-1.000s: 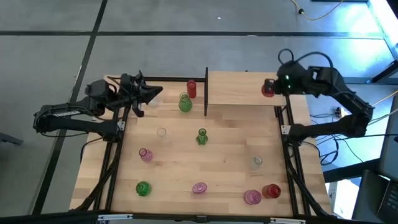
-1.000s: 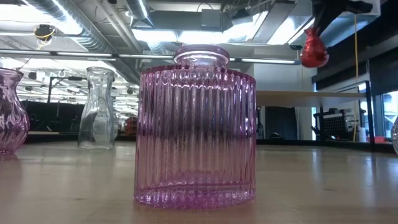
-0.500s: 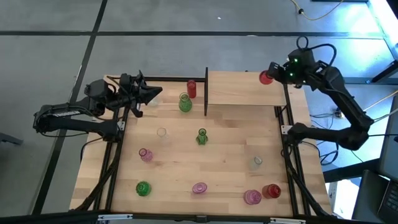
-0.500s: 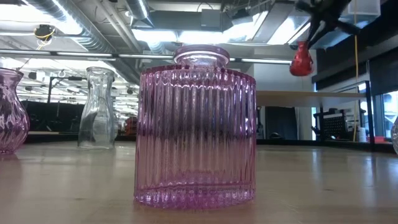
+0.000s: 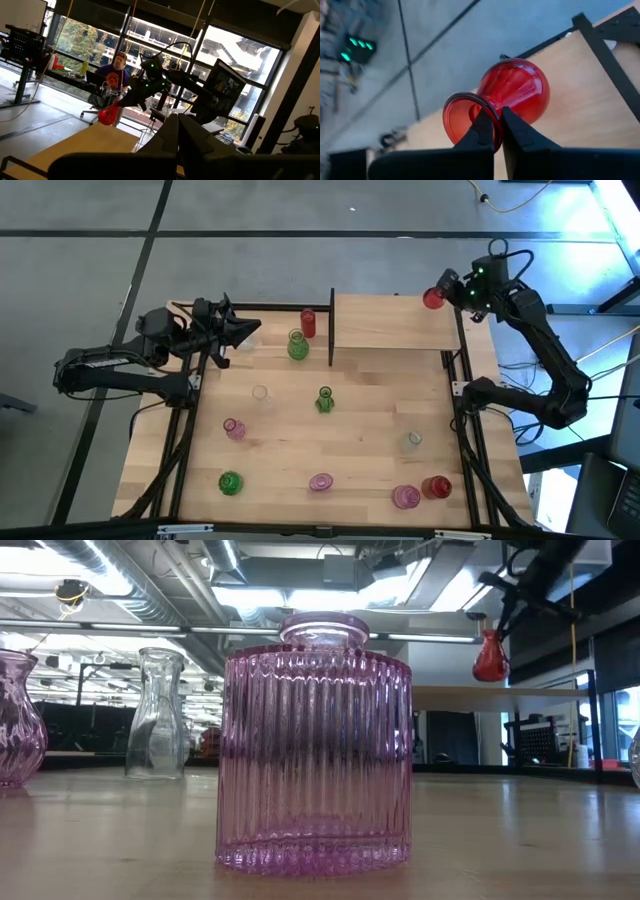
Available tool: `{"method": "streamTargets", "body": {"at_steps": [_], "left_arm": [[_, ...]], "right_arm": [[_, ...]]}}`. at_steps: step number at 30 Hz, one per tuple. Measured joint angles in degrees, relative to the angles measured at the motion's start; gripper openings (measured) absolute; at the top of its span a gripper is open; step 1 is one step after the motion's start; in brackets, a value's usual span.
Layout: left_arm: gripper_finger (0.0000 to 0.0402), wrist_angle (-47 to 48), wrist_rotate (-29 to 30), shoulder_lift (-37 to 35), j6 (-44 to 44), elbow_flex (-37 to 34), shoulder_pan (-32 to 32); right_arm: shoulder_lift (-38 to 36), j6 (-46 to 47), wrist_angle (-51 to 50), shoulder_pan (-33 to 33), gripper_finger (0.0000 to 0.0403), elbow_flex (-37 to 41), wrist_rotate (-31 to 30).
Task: Sort vases onto shelf
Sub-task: Put the middle right red vase on the shelf
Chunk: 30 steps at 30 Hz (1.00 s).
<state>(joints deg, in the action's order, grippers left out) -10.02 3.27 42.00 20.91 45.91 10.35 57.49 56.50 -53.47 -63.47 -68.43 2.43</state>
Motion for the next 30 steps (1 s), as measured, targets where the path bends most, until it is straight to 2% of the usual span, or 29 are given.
{"method": "streamTargets", "body": {"at_steps": [6,12,18,24,30], "left_arm": [[0.0000,0.0,0.1,0.0,0.0,0.0,0.0],[0.0000,0.0,0.2,0.0,0.0,-0.1,0.0],[0.0000,0.0,0.3,0.0,-0.1,-0.1,0.0],[0.0000,0.0,0.3,0.0,-0.1,-0.1,0.0],[0.0000,0.1,0.3,0.0,-0.1,-0.1,0.0]], "right_arm": [[0.0,6.0,1.9,-4.6,0.0000,0.0,3.6],[0.0,7.7,0.0,-7.8,0.0000,0.0,6.2],[0.5,9.4,-4.5,-7.8,0.0000,0.0,5.6],[0.9,10.8,-4.5,-7.8,0.0000,0.0,4.7],[3.3,11.0,-6.5,-7.8,0.0000,0.0,7.1]]}}
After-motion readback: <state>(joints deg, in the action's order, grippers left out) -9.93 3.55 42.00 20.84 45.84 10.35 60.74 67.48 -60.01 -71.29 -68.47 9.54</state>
